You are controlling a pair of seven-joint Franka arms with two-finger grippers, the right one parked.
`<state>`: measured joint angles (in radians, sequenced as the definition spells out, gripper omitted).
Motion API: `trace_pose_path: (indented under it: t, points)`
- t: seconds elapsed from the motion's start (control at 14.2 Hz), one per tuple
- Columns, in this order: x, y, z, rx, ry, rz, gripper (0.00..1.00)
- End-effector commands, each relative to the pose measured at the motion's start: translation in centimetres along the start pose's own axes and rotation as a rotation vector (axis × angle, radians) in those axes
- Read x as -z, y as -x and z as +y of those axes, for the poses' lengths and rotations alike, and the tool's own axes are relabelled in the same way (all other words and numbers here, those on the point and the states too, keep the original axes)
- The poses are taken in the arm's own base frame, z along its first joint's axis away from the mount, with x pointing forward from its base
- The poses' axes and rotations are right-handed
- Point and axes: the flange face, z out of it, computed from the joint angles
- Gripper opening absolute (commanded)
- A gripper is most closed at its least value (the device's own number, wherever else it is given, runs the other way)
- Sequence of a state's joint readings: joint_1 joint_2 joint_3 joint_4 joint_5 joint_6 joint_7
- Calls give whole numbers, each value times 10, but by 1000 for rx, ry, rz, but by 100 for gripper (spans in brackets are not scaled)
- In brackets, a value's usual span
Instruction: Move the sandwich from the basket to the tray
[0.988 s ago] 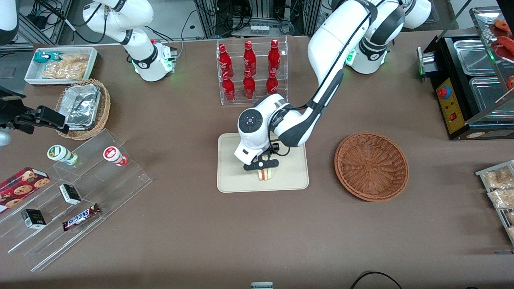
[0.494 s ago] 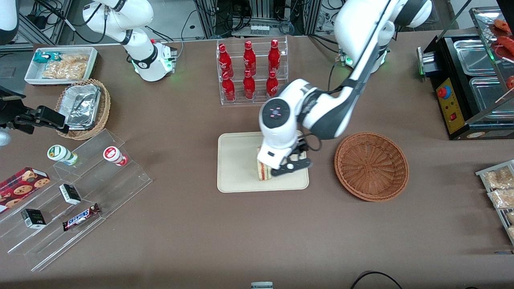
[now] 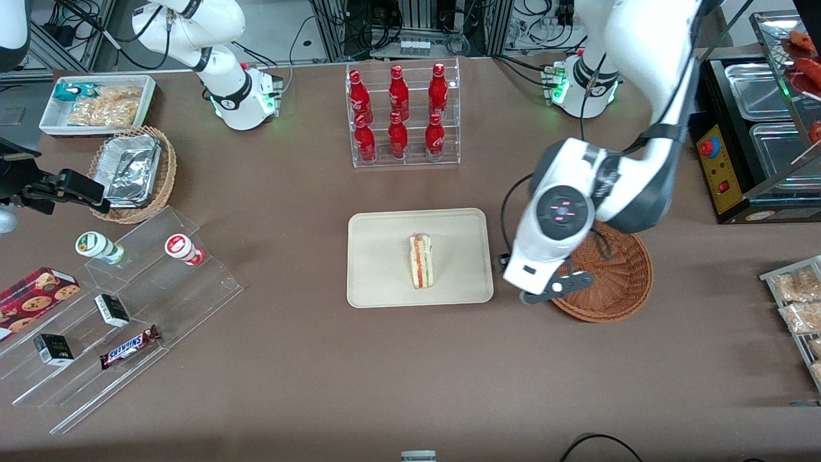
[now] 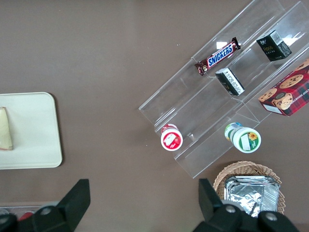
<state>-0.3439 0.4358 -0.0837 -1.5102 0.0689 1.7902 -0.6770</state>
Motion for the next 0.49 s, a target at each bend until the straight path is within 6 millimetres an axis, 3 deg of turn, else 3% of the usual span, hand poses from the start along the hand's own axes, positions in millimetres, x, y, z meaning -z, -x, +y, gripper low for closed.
trace_pose_path:
  t: [0.0, 0.42]
  points:
    - [28, 10, -62, -68, 28, -36, 100]
    - [94, 16, -167, -231, 76, -71, 100]
